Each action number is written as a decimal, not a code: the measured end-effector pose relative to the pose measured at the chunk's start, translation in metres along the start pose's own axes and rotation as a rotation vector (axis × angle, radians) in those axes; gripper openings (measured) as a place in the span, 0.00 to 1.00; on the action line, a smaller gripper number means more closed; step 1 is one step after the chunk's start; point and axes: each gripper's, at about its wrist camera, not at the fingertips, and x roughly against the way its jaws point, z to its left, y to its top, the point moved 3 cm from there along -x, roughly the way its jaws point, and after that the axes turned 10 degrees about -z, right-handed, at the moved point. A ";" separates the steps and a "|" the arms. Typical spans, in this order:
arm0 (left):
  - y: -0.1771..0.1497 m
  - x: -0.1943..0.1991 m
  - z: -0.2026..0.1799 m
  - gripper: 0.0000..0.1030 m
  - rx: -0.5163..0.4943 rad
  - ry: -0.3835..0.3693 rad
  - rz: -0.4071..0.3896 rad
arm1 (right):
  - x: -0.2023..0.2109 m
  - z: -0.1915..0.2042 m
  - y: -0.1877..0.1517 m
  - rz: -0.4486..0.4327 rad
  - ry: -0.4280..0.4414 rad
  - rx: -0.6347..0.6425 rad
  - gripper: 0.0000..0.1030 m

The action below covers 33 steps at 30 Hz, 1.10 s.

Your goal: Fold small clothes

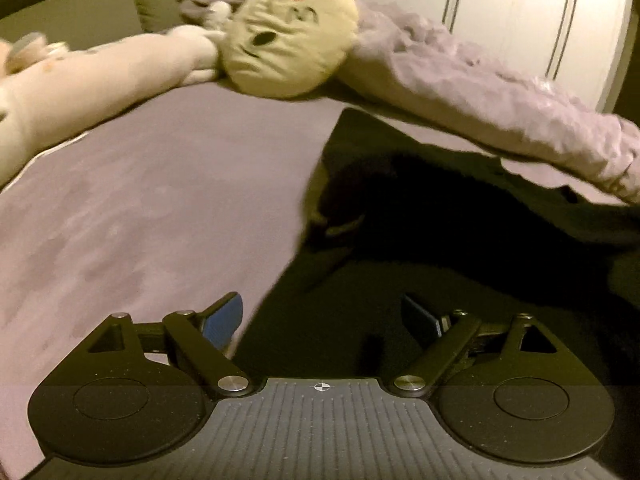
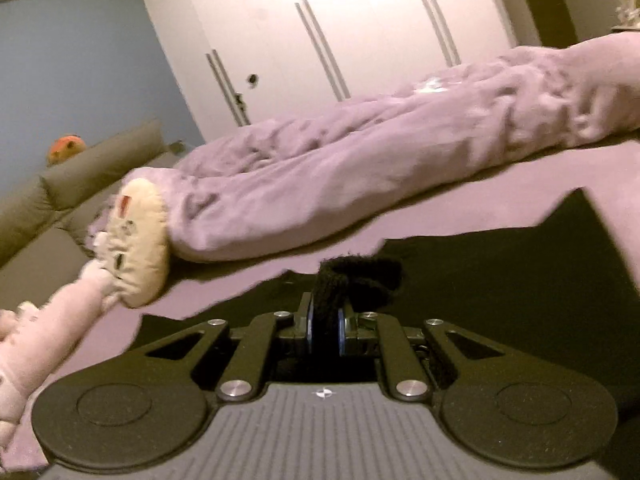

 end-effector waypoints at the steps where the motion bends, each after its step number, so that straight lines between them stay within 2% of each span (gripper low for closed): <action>1: 0.002 -0.011 -0.005 0.86 -0.001 -0.002 0.004 | 0.003 -0.009 -0.001 0.005 -0.019 -0.003 0.10; 5: 0.008 -0.040 -0.020 0.82 -0.016 0.057 0.018 | 0.006 -0.054 -0.021 0.083 -0.096 -0.072 0.11; 7: 0.011 -0.047 -0.025 0.82 -0.027 0.071 0.010 | 0.002 -0.074 -0.033 0.130 -0.109 -0.158 0.17; 11: 0.013 -0.057 -0.031 0.81 -0.042 0.090 0.013 | -0.002 -0.084 -0.039 0.095 -0.061 -0.282 0.23; 14: 0.014 -0.063 -0.034 0.81 -0.048 0.104 0.020 | -0.013 -0.081 -0.038 0.106 -0.033 -0.304 0.23; 16: 0.015 -0.065 -0.036 0.81 -0.063 0.108 0.018 | -0.023 -0.074 -0.036 0.125 -0.014 -0.273 0.21; 18: 0.017 -0.066 -0.038 0.81 -0.063 0.117 0.013 | -0.028 -0.068 -0.033 0.140 0.010 -0.224 0.11; 21: 0.022 -0.061 -0.040 0.78 -0.036 0.133 -0.008 | -0.031 -0.053 -0.013 0.110 0.018 -0.080 0.11; 23: 0.024 -0.057 -0.045 0.78 -0.038 0.135 -0.034 | -0.027 -0.049 0.001 0.070 -0.009 0.008 0.11; 25: 0.023 -0.056 -0.053 0.79 -0.081 0.139 -0.044 | -0.022 -0.051 0.013 0.018 -0.054 0.090 0.10; 28: 0.014 -0.062 -0.062 0.79 -0.119 0.123 -0.006 | -0.020 -0.064 0.017 -0.010 -0.117 0.148 0.11; 30: 0.008 -0.062 -0.065 0.80 -0.136 0.114 0.012 | -0.027 -0.078 0.010 0.016 -0.157 0.162 0.12; 32: 0.005 -0.054 -0.069 0.82 -0.175 0.101 -0.006 | -0.038 -0.098 -0.004 0.093 -0.209 0.143 0.22; 33: 0.005 -0.050 -0.069 0.82 -0.189 0.091 -0.009 | -0.036 -0.108 -0.009 0.098 -0.216 0.108 0.27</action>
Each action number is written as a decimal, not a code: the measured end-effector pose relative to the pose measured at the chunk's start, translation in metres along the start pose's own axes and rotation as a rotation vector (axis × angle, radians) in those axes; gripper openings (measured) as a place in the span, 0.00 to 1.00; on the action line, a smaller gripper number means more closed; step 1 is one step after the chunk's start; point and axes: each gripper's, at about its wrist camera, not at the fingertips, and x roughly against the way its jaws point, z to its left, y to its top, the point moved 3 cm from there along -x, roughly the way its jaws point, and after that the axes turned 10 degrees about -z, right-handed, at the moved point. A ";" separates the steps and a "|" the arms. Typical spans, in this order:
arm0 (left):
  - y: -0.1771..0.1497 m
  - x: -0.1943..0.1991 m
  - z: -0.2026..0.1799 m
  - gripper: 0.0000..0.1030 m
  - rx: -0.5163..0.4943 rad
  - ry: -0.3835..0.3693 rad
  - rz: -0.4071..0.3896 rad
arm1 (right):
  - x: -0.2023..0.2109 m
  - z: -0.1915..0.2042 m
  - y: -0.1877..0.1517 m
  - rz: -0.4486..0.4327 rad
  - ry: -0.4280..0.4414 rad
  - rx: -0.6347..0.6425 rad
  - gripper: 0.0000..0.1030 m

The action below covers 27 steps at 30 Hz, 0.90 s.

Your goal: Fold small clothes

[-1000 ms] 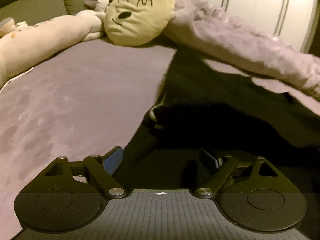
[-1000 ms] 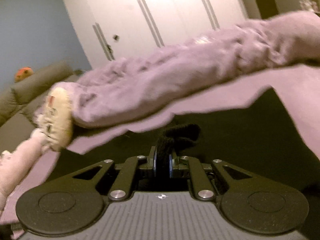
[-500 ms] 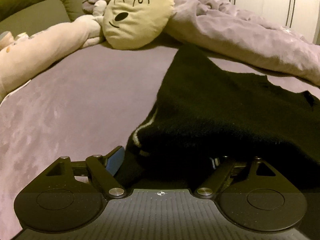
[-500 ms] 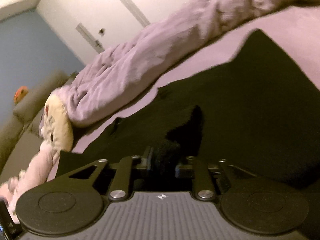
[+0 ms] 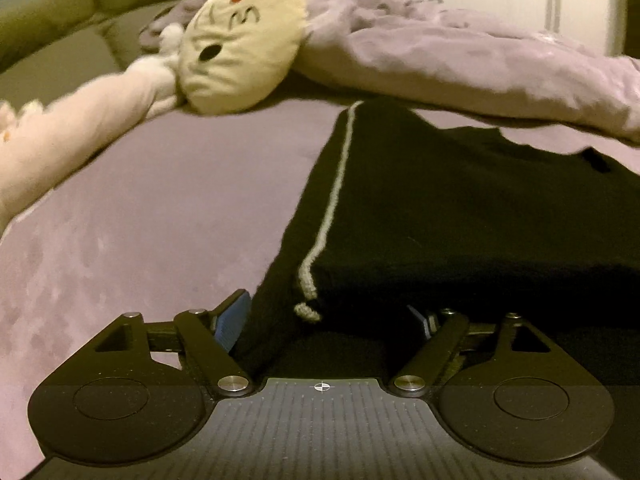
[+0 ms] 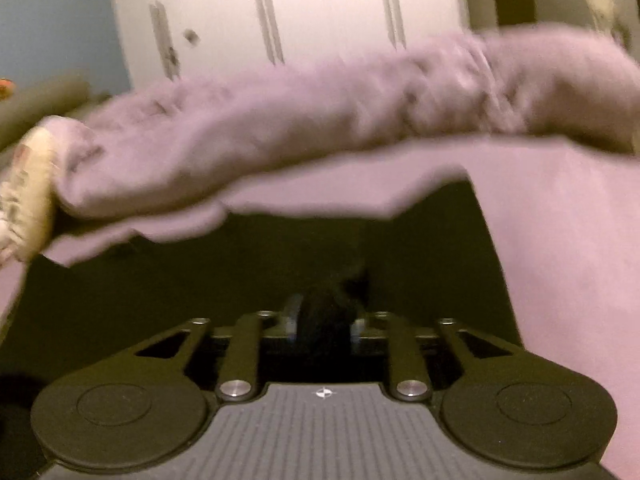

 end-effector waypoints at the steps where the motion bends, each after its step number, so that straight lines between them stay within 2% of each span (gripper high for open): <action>1: 0.000 0.005 0.001 0.82 -0.007 -0.014 -0.004 | 0.006 -0.008 -0.003 -0.025 0.019 -0.045 0.27; 5: 0.009 0.028 0.017 0.87 0.045 -0.036 -0.047 | 0.034 -0.027 -0.004 -0.102 -0.006 -0.126 0.27; 10: 0.030 0.025 0.021 0.89 0.077 -0.037 -0.081 | 0.046 -0.036 -0.003 -0.123 -0.008 -0.164 0.27; 13: 0.033 0.012 0.009 0.89 0.029 -0.045 -0.074 | 0.044 -0.046 -0.008 -0.104 -0.055 -0.187 0.27; 15: 0.032 0.004 0.001 0.89 0.029 -0.062 -0.061 | 0.034 -0.053 -0.017 -0.047 -0.058 -0.218 0.27; 18: 0.024 -0.012 -0.011 0.89 0.020 -0.068 -0.016 | 0.025 -0.048 -0.025 -0.024 -0.012 -0.194 0.28; 20: 0.018 -0.022 -0.018 0.91 0.018 -0.060 0.017 | 0.017 -0.040 -0.026 0.010 0.032 -0.151 0.33; 22: 0.013 -0.028 -0.025 0.92 -0.011 -0.037 0.028 | 0.014 -0.034 -0.026 0.017 0.026 -0.096 0.36; 24: 0.008 -0.033 -0.030 0.94 -0.047 -0.024 0.031 | 0.012 -0.035 -0.026 0.018 0.033 -0.097 0.36; 27: 0.007 -0.024 -0.024 0.94 -0.042 -0.034 0.029 | 0.021 -0.037 -0.026 0.008 0.047 -0.130 0.36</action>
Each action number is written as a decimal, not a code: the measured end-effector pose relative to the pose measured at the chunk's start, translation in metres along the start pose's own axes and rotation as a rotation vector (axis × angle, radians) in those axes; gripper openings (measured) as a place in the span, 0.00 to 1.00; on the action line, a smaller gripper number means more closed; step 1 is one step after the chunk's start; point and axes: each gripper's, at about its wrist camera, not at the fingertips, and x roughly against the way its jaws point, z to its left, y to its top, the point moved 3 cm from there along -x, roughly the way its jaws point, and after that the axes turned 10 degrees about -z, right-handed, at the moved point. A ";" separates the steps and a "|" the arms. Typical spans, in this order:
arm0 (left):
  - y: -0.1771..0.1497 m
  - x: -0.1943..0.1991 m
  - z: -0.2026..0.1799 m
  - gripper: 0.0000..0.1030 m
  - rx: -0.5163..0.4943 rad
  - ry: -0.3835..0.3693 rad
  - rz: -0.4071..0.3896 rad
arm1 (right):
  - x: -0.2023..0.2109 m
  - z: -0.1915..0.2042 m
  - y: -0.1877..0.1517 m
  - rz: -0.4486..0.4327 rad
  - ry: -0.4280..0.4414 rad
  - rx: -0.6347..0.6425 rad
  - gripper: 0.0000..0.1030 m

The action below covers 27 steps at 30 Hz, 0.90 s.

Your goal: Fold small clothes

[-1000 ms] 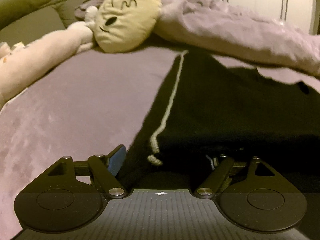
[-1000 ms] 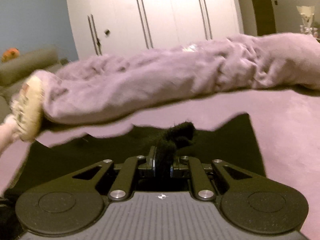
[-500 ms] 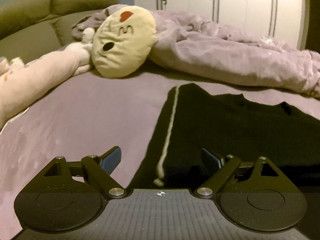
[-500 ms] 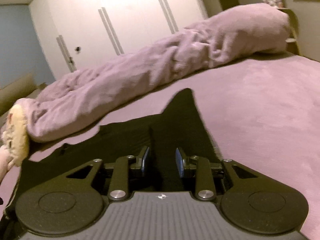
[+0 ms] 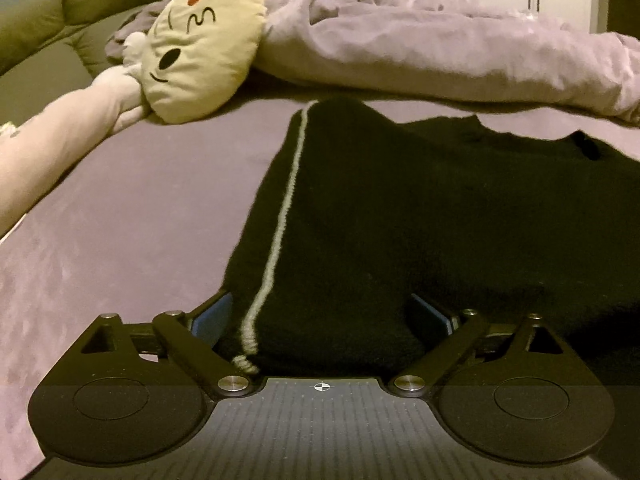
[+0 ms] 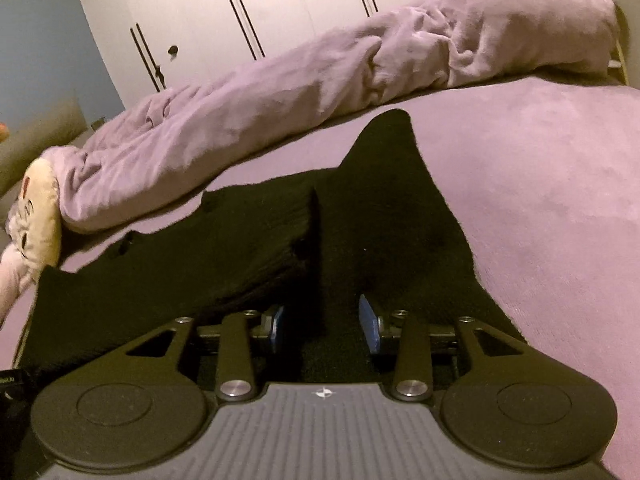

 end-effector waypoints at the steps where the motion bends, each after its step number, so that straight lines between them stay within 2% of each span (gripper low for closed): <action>1: 0.000 0.004 0.002 0.94 -0.002 -0.008 0.002 | 0.005 -0.001 0.000 -0.002 0.005 -0.011 0.37; 2: -0.001 0.009 0.005 0.94 -0.006 -0.016 0.003 | 0.010 -0.001 0.000 -0.005 0.013 -0.026 0.38; 6: -0.007 0.021 0.018 0.94 -0.001 -0.019 0.005 | 0.029 0.000 0.000 -0.023 0.054 -0.116 0.53; 10: -0.007 0.024 0.024 0.94 0.025 -0.025 0.022 | 0.029 0.008 0.002 -0.008 0.090 -0.189 0.54; 15: -0.007 0.022 0.020 0.94 0.010 -0.019 0.022 | 0.013 0.022 0.005 -0.001 0.089 -0.179 0.53; 17: -0.008 0.020 0.020 0.94 0.012 -0.020 0.026 | 0.004 0.024 0.004 0.007 0.068 -0.168 0.50; 22: -0.009 0.018 0.021 0.95 0.016 -0.026 0.026 | -0.003 0.034 0.004 0.000 0.051 -0.083 0.25; 27: -0.010 0.017 0.022 0.96 0.022 -0.028 0.026 | -0.004 0.039 0.006 0.001 0.028 -0.028 0.19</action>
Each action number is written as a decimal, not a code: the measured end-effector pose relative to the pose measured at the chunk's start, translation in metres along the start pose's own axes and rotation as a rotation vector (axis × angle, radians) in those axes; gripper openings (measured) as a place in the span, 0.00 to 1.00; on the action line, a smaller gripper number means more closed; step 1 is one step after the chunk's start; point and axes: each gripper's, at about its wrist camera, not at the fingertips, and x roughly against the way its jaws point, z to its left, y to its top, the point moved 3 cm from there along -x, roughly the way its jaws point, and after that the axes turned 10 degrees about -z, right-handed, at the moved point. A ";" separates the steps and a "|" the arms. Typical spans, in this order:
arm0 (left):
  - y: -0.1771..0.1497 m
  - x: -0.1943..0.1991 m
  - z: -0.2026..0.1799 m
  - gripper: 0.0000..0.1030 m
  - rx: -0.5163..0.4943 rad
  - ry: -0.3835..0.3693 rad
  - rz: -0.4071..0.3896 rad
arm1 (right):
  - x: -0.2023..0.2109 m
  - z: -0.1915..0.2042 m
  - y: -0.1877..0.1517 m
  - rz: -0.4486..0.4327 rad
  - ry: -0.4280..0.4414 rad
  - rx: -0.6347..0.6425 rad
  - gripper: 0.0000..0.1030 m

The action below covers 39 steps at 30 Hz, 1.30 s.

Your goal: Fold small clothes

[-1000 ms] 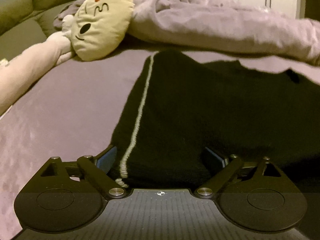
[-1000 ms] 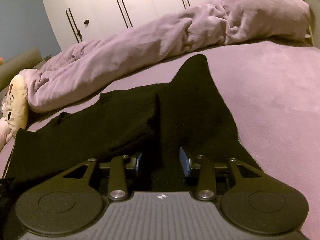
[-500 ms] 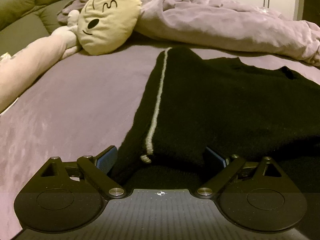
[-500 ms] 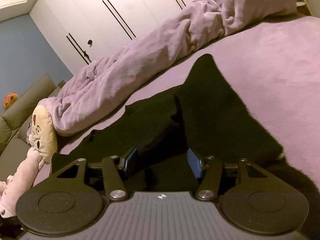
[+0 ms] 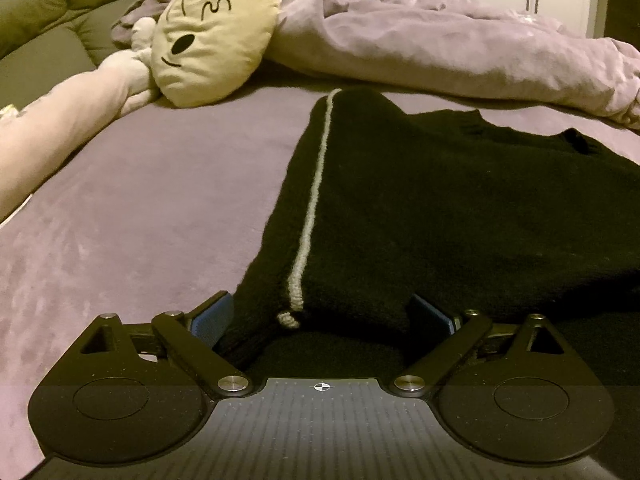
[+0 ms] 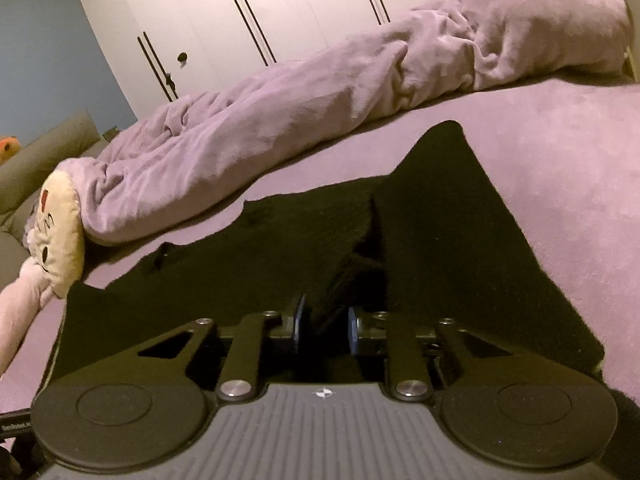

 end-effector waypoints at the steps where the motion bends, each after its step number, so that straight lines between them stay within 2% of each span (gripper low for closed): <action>1: 0.000 0.000 0.001 0.96 0.003 0.000 0.001 | 0.000 0.000 0.000 0.000 -0.004 0.005 0.19; 9: -0.002 -0.002 0.002 0.97 0.003 -0.004 -0.004 | -0.003 0.003 -0.003 0.000 -0.036 0.068 0.19; 13: -0.005 -0.007 0.007 1.00 0.029 -0.010 -0.005 | -0.010 0.000 -0.003 0.035 -0.054 0.080 0.20; 17: -0.007 -0.009 0.022 1.00 0.130 -0.055 0.048 | 0.005 0.002 0.006 0.062 -0.052 0.053 0.23; 20: -0.007 0.002 0.033 1.00 0.186 -0.093 0.094 | 0.035 0.003 0.004 0.053 -0.041 0.057 0.23; 23: -0.016 0.031 0.040 1.00 0.165 -0.085 0.091 | 0.080 -0.001 -0.012 0.041 -0.007 0.013 0.27; 25: -0.029 0.056 0.043 1.00 0.144 -0.091 0.050 | 0.113 -0.008 -0.028 0.023 -0.004 -0.012 0.36; 27: -0.044 0.079 0.044 1.00 0.127 -0.092 0.019 | 0.136 -0.016 -0.041 0.029 -0.012 -0.039 0.37; 29: -0.056 0.092 0.042 1.00 0.133 -0.102 0.028 | 0.151 -0.026 -0.051 0.034 -0.011 -0.092 0.37; 33: -0.075 0.107 0.044 1.00 0.241 -0.141 0.067 | 0.151 -0.043 -0.051 0.032 0.039 -0.285 0.41; 36: -0.077 0.114 0.038 1.00 0.275 -0.159 0.043 | 0.139 -0.051 -0.043 -0.006 0.076 -0.399 0.53; 39: -0.068 0.107 0.026 1.00 0.297 -0.188 0.028 | 0.116 -0.050 -0.035 -0.017 0.102 -0.470 0.53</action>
